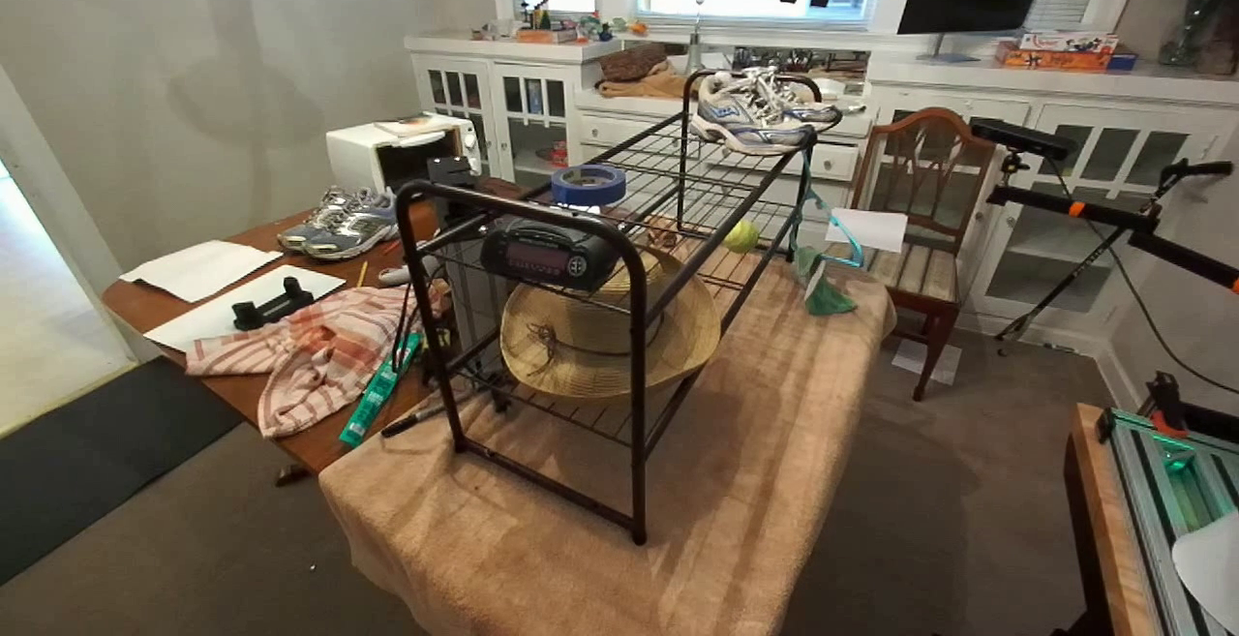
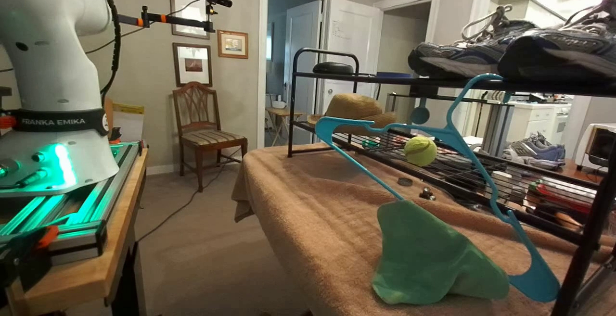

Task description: Move the shoe on the left to the right

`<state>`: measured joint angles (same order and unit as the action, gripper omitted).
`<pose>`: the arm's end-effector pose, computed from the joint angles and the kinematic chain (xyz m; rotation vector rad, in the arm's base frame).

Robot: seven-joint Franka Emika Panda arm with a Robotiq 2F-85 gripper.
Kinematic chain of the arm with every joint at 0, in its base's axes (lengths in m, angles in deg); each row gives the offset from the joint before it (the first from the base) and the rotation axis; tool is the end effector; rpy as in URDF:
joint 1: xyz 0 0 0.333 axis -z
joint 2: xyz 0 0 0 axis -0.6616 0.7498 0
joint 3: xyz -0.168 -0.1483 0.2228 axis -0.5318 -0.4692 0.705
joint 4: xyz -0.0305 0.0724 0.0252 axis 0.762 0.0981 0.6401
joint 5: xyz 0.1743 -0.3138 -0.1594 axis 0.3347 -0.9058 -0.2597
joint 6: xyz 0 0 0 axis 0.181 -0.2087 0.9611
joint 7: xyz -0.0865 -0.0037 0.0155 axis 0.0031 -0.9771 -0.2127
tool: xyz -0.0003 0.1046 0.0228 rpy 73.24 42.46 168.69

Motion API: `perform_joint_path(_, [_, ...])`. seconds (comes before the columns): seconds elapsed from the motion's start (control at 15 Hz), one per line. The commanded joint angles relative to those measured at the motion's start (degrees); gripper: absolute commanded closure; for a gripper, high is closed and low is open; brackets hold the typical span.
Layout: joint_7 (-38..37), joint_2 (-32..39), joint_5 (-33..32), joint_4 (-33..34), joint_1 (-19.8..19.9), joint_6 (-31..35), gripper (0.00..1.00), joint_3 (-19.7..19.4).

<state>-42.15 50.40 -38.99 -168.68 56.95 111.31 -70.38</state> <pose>0.5494 -0.2045 0.6388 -3.0924 0.2541 -0.1311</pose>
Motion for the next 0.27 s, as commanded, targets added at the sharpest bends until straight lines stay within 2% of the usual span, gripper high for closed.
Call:
perform_joint_path(0.0, [3.61, -6.54, -5.67, -10.30, -2.50, -1.79, 0.00, -0.91])
perform_joint_path(0.07, [2.35, -2.74, -2.70, -4.66, -2.07, -1.04, 0.00, -1.54])
perform_joint_path(0.2, [2.78, -4.43, -4.24, -7.45, -2.85, -1.33, 0.00, -1.71])
